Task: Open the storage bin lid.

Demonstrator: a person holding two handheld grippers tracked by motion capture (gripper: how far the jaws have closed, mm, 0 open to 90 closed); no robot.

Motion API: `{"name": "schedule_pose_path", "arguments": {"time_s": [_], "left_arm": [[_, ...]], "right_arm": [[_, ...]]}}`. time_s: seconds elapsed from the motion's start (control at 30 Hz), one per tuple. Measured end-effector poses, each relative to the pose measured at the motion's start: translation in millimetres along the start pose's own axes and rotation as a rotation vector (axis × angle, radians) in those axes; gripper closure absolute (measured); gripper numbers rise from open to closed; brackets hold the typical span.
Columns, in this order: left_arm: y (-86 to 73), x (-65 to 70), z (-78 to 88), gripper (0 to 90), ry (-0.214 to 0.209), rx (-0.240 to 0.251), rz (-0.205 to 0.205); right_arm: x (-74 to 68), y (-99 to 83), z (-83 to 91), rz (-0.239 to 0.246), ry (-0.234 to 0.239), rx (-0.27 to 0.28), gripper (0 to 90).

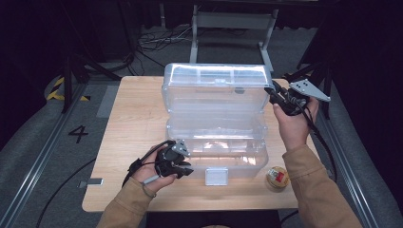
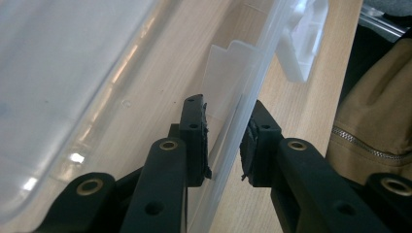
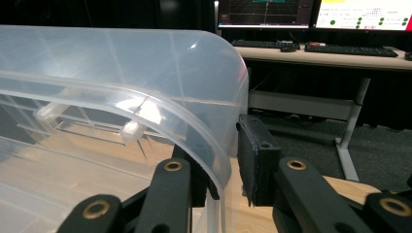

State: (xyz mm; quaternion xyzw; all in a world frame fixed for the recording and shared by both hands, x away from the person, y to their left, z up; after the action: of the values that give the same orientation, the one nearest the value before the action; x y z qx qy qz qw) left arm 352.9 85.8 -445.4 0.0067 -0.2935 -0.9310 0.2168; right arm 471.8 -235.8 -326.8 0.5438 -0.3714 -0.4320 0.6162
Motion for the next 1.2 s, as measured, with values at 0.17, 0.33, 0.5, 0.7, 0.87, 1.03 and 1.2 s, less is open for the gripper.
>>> {"name": "schedule_pose_path", "arguments": {"time_s": [0.17, 0.33, 0.5, 0.7, 0.87, 1.03, 1.2], "left_arm": [[-0.1, -0.2, -0.2, 73.9, -0.003, 0.004, 0.003], [-0.2, 0.0, -0.5, 73.7, -0.003, 0.011, 0.012], [-0.8, 0.1, -0.8, 73.6, -0.001, 0.021, 0.011], [-1.7, 0.3, -0.5, 73.2, -0.003, 0.028, 0.020], [-2.0, 0.6, -0.7, 73.0, -0.004, 0.035, 0.029], [-1.9, 0.3, -0.6, 72.9, -0.003, 0.035, 0.031], [-1.8, 0.1, -0.6, 72.8, -0.002, 0.033, 0.032]], "right_arm": [[0.5, 0.2, -4.9, 0.008, -0.029, 0.010, 79.2], [1.3, 2.2, -11.5, 0.049, -0.068, 0.001, 81.4], [2.5, 7.1, -19.8, 0.077, -0.091, -0.021, 83.1], [5.5, 8.1, -29.0, 0.083, -0.107, -0.023, 84.8], [7.9, 7.6, -34.8, 0.074, -0.107, -0.024, 85.2], [11.0, 7.5, -41.5, 0.057, -0.098, -0.034, 85.3], [15.1, 7.9, -49.0, 0.037, -0.083, -0.051, 85.2]]}}
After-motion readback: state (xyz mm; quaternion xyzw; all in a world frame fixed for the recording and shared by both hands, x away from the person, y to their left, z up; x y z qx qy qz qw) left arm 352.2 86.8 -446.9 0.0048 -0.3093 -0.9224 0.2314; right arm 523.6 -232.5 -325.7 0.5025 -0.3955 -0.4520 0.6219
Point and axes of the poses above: each handheld gripper's, and its own axes: z roughly backward along the jaws, y roughly out of its top, x roughly to its right, the point moved 4 cm from there along -z, roughly forward along the jaws, and after that the axes turned 1 degree about x, right-handed, at the moved point
